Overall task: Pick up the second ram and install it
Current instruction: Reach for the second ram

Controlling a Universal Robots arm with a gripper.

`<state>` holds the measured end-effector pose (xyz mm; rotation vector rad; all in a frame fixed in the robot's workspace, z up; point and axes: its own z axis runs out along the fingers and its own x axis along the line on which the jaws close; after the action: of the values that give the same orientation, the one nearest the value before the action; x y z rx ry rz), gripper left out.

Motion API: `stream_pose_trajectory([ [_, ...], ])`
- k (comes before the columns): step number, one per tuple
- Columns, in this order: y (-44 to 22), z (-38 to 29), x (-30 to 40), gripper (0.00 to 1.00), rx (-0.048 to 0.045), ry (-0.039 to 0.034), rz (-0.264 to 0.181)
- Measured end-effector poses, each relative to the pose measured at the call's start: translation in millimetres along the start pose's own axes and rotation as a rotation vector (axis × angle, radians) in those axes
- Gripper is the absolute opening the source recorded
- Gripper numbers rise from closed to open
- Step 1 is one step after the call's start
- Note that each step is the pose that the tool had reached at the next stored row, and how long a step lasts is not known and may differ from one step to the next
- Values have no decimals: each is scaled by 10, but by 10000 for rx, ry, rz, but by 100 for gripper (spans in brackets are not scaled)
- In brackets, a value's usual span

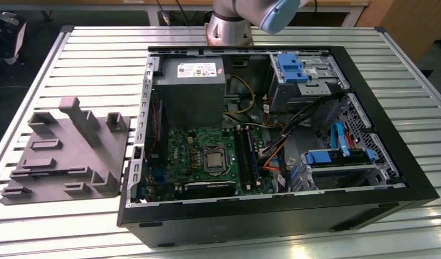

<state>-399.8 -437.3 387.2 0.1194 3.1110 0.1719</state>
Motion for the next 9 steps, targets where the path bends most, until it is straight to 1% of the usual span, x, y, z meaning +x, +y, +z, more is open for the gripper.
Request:
stream_pose_trajectory([
  [9, -70, 21, 2, 11, 0, 0, 1],
])
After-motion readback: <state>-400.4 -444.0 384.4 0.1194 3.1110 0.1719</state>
